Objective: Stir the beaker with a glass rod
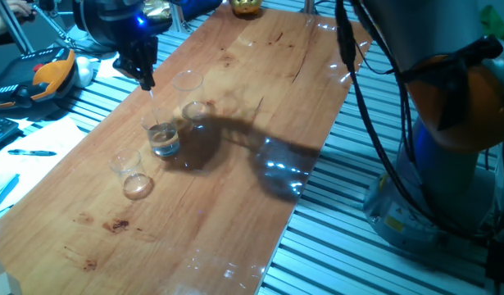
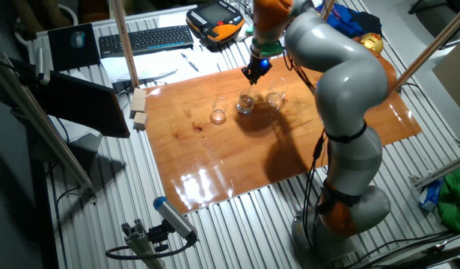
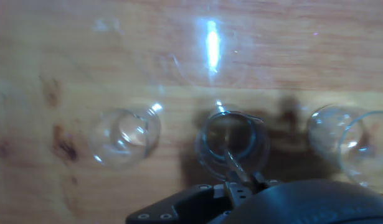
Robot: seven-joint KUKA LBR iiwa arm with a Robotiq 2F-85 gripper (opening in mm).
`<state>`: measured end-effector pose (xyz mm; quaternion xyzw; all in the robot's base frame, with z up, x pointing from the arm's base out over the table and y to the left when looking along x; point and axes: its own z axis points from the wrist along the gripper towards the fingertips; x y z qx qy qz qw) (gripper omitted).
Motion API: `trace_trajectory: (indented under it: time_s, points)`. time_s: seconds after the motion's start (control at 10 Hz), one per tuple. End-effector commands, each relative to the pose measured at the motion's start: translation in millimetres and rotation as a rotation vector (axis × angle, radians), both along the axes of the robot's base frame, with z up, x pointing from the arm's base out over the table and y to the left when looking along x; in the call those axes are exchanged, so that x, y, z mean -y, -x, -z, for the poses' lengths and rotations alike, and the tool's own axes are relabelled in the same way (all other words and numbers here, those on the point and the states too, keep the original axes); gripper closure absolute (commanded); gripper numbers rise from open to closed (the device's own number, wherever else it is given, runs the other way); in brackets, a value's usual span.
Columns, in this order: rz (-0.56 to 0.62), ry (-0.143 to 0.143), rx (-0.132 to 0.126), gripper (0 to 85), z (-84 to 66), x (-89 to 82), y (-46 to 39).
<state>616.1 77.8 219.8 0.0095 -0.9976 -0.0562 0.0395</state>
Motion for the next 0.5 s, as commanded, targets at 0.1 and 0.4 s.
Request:
trace_trajectory:
  time_s: [0.1,0.4]
  points:
    - [0.086,-0.107,0.004,85.0,3.7,3.0,-0.4]
    - [0.079,-0.119,0.006,85.0,6.6,7.5,0.3]
